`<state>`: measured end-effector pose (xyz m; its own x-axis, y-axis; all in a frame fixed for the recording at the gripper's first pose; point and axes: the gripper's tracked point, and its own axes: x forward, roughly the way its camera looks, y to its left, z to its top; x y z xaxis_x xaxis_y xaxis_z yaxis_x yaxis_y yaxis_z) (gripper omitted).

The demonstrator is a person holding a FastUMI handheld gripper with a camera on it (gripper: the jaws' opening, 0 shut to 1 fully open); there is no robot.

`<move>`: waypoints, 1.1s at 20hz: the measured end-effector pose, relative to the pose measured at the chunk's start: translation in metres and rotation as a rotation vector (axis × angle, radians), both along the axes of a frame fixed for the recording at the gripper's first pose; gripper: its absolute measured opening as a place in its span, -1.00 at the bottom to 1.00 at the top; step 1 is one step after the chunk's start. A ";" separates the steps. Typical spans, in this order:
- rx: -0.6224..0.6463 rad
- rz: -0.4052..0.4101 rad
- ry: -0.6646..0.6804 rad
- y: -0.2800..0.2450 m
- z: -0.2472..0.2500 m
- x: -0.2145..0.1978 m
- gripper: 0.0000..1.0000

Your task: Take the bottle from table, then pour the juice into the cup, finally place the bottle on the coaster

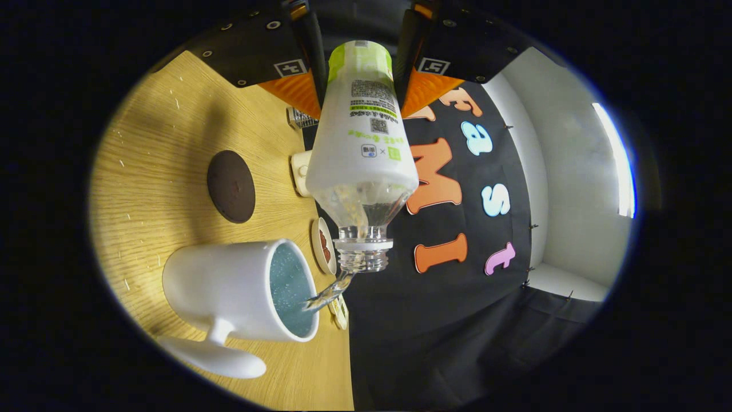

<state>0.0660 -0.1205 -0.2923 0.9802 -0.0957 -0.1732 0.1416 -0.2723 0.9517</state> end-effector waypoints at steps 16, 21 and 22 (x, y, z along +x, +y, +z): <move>0.057 -0.034 -0.023 -0.003 0.003 0.003 0.10; 0.086 -0.048 -0.023 -0.003 0.003 0.004 0.11; 0.092 -0.050 -0.028 -0.003 0.004 0.004 0.11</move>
<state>0.0697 -0.1240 -0.2886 0.9792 -0.1299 -0.1562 0.0993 -0.3649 0.9257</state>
